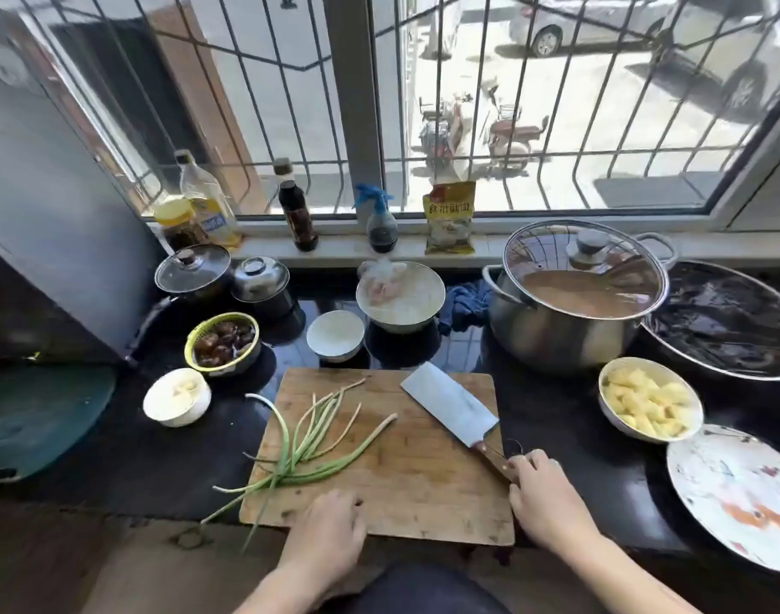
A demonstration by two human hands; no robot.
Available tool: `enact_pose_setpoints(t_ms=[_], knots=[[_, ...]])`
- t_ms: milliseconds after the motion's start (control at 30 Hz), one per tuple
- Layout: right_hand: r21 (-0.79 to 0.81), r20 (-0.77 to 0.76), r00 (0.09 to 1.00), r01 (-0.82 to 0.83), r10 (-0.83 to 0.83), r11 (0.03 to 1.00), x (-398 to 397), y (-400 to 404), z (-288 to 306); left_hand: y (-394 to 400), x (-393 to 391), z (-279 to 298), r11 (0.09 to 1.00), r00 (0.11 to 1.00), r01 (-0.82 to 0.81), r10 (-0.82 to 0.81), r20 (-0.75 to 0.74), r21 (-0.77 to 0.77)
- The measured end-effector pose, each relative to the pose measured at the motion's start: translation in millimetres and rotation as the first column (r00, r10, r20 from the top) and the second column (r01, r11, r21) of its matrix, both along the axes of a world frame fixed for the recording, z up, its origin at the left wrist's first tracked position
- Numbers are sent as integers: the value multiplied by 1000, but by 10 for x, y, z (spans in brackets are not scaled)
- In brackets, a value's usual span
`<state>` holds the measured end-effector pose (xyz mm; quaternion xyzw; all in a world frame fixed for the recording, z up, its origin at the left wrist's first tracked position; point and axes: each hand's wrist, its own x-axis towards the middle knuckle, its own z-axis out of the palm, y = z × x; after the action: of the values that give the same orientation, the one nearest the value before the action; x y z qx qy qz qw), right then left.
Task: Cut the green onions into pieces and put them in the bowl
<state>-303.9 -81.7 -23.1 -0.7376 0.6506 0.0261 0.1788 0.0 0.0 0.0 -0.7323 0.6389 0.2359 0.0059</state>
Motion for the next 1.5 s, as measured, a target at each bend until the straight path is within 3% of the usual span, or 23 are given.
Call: enact_pose_setpoints(t_ms=[100,200,300,500,633,767,900,1000,1133,1500], knots=[[-24,14,1000,0,0,1000,245,-149,-75,-31,122,-100,992,991,-123,123,-43,5],[-3,-74,997,-35,35,999,546,-288,-128,-190,248,-176,988,992,-125,124,-15,-92],[23,-164,986,-34,37,999,608,-346,-206,-373,324,-287,985,995,-47,60,79,-165],[56,-268,963,-16,31,998,673,-450,-272,-580,431,-549,975,963,202,-180,200,-96],[164,-149,976,184,-160,969,806,-432,-142,-726,514,-673,951,952,284,-265,152,-120],[63,-70,947,319,-314,946,766,-167,37,-797,321,-648,918,927,375,-373,39,-127],[69,120,902,409,-414,910,679,87,154,-1024,-115,-596,839,859,510,-508,62,-188],[65,182,887,419,-424,906,644,189,201,-1203,-329,-614,844,879,472,-473,63,-255],[51,82,919,383,-386,923,649,266,158,-1127,-178,-622,872,916,389,-400,28,-298],[134,-76,970,241,-232,961,771,138,-41,-683,275,-816,869,916,401,-380,128,-290]])
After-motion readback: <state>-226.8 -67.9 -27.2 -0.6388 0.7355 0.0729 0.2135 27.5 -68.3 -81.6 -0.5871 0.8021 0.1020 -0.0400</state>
